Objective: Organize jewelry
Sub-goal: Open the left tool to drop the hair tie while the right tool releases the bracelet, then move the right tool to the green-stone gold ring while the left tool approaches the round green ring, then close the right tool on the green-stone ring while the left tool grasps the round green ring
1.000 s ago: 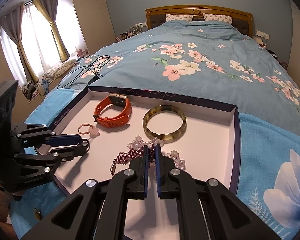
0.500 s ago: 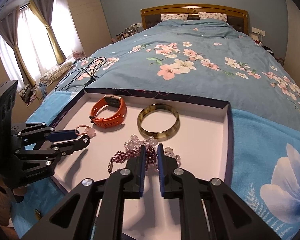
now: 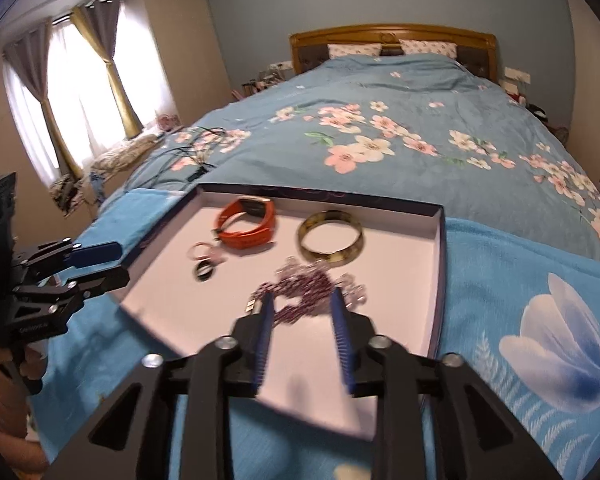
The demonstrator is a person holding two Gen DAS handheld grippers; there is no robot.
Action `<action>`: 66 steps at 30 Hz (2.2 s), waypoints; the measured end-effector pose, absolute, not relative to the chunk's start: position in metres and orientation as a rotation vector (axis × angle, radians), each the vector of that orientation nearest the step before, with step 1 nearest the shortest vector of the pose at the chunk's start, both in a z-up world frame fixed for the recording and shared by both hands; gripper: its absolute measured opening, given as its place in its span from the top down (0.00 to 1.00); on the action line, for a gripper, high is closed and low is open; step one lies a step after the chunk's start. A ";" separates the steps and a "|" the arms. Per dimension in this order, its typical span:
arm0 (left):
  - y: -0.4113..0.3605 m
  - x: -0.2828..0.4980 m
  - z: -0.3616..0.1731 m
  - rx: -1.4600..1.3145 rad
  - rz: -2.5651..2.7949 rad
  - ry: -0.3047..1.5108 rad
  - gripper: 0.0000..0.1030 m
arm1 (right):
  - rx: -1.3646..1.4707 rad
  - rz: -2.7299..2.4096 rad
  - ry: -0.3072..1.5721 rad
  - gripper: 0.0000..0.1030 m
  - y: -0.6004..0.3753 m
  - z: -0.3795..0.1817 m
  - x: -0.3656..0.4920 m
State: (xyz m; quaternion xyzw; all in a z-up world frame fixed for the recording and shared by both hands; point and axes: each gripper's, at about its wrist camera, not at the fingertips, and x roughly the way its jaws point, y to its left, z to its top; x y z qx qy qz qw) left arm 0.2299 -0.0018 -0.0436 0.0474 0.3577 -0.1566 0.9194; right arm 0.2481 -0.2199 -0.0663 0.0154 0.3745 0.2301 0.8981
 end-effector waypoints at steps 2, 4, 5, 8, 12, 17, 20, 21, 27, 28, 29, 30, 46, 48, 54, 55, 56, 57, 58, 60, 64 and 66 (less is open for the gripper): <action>0.003 0.218 -0.041 0.086 -0.335 0.728 0.55 | 0.022 0.510 0.761 0.66 -0.218 -0.062 0.232; 0.007 0.205 -0.042 0.083 -0.335 0.723 0.55 | 0.023 0.532 0.762 0.62 -0.218 -0.061 0.219; 0.008 0.198 -0.042 0.088 -0.335 0.720 0.55 | 0.023 0.545 0.764 0.62 -0.218 -0.061 0.211; 0.009 0.180 -0.047 0.091 -0.357 0.724 0.55 | 0.018 0.563 0.773 0.62 -0.218 -0.064 0.194; 0.006 0.157 -0.054 0.114 -0.378 0.728 0.55 | 0.005 0.564 0.794 0.62 -0.218 -0.071 0.172; -0.004 0.141 -0.064 0.142 -0.402 0.742 0.55 | -0.016 0.560 0.838 0.62 -0.218 -0.085 0.149; -0.007 0.135 -0.068 0.136 -0.422 0.755 0.55 | -0.009 0.566 0.855 0.62 -0.219 -0.090 0.138; -0.008 0.132 -0.070 0.136 -0.426 0.760 0.55 | -0.010 0.564 0.860 0.62 -0.220 -0.091 0.134; -0.010 0.123 -0.081 0.147 -0.430 0.800 0.55 | -0.006 0.569 0.895 0.61 -0.222 -0.102 0.116; -0.010 0.122 -0.082 0.147 -0.432 0.807 0.55 | -0.007 0.568 0.899 0.61 -0.222 -0.103 0.113; -0.010 0.120 -0.084 0.148 -0.432 0.813 0.55 | -0.007 0.569 0.902 0.61 -0.221 -0.105 0.110; -0.010 0.120 -0.085 0.150 -0.432 0.817 0.55 | -0.010 0.565 0.901 0.61 -0.221 -0.105 0.108; -0.018 0.123 -0.096 0.157 -0.450 0.873 0.63 | -0.127 0.508 0.859 0.73 -0.203 -0.107 0.091; -0.021 0.124 -0.097 0.164 -0.447 0.876 0.66 | -0.126 0.509 0.856 0.77 -0.203 -0.107 0.091; -0.023 0.123 -0.097 0.167 -0.448 0.875 0.80 | -0.127 0.518 0.852 0.88 -0.204 -0.107 0.090; -0.023 0.123 -0.097 0.165 -0.449 0.876 0.81 | -0.125 0.517 0.852 0.89 -0.204 -0.107 0.090; -0.024 0.123 -0.097 0.161 -0.452 0.877 0.81 | -0.123 0.518 0.850 0.90 -0.204 -0.107 0.090; -0.025 0.123 -0.097 0.160 -0.451 0.877 0.81 | -0.124 0.516 0.848 0.90 -0.203 -0.107 0.090; -0.025 0.123 -0.097 0.161 -0.450 0.875 0.81 | -0.126 0.515 0.846 0.91 -0.203 -0.107 0.089; -0.026 0.122 -0.098 0.163 -0.449 0.872 0.81 | -0.121 0.515 0.841 0.91 -0.204 -0.106 0.089; -0.025 0.122 -0.097 0.159 -0.451 0.870 0.82 | -0.105 0.521 0.827 0.91 -0.204 -0.102 0.089; -0.026 0.122 -0.097 0.155 -0.451 0.870 0.82 | -0.100 0.523 0.822 0.91 -0.205 -0.100 0.089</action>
